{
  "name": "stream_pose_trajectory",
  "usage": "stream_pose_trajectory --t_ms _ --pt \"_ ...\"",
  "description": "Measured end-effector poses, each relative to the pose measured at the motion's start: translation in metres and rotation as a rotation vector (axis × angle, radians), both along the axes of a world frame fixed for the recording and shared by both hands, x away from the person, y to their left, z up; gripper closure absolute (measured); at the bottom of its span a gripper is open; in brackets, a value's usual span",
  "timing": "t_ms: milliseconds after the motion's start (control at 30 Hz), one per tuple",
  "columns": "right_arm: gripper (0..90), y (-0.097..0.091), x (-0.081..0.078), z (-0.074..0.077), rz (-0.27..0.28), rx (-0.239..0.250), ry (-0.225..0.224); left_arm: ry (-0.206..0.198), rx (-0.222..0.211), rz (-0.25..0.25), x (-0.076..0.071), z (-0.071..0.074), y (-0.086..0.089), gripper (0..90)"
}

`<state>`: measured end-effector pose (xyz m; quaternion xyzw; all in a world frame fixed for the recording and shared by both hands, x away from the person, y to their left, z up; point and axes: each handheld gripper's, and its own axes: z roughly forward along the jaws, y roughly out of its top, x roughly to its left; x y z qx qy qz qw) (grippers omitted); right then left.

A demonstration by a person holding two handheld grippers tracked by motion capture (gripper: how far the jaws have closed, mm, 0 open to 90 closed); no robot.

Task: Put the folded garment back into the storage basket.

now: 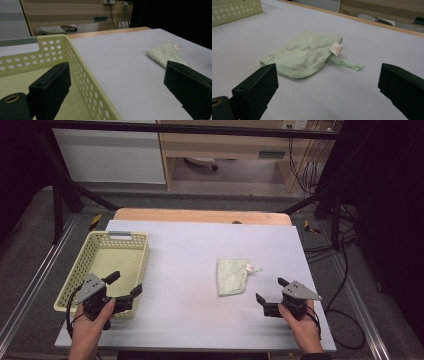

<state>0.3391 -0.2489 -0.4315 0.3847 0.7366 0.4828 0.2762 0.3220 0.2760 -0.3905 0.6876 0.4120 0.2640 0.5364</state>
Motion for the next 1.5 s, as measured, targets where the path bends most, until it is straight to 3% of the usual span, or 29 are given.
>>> stream_pose_trajectory --t_ms 233,300,333,367,433,500,633,667,833,900,967,1167,1267,1500 --pt "3.3 0.0 -0.001 -0.001 -0.001 0.003 0.006 -0.028 -0.005 -0.001 0.001 0.005 -0.008 6.6" --pt "3.3 0.0 -0.001 -0.001 -0.003 0.003 0.009 -0.04 -0.011 -0.021 0.002 0.008 -0.014 6.3" --pt "3.3 0.0 -0.002 -0.001 -0.007 0.007 0.011 -0.029 0.003 -0.06 0.004 0.012 -0.026 6.4" --pt "3.3 0.0 -0.002 -0.001 -0.005 0.006 0.008 -0.029 0.003 -0.06 0.004 0.012 -0.026 6.4" --pt "3.3 0.001 -0.003 -0.001 -0.004 0.001 0.01 -0.016 0.028 -0.112 0.007 0.017 -0.046 6.5" --pt "3.4 0.001 -0.003 0.0 -0.003 -0.004 0.011 -0.009 0.025 -0.128 0.008 0.019 -0.053 6.9" --pt "3.6 0.003 -0.003 0.0 0.0 -0.001 0.015 0.001 0.069 -0.198 0.018 0.021 -0.086 7.0" --pt "3.6 0.003 -0.002 0.0 0.0 -0.001 0.019 0.001 0.069 -0.198 0.018 0.021 -0.086 6.9" --pt "3.6 0.006 -0.001 -0.001 -0.003 -0.005 0.041 0.059 0.128 -0.283 0.028 0.007 -0.121 6.8" --pt "3.5 0.007 -0.001 -0.001 0.0 -0.006 0.039 0.063 0.138 -0.291 0.03 0.005 -0.125 6.9" --pt "3.3 0.007 -0.001 -0.001 -0.001 -0.003 0.041 0.074 0.155 -0.26 0.033 0.001 -0.133 6.7" --pt "2.9 0.008 -0.001 -0.001 -0.012 0.001 0.055 0.12 0.142 -0.31 0.042 -0.011 -0.154 8.3" --pt "2.9 0.01 -0.001 -0.001 -0.008 -0.003 0.052 0.144 0.161 -0.326 0.046 -0.017 -0.162 9.8" --pt "5.3 0.013 0.006 -0.004 -0.04 -0.024 0.064 0.172 0.226 -0.357 0.051 -0.031 -0.185 24.1"
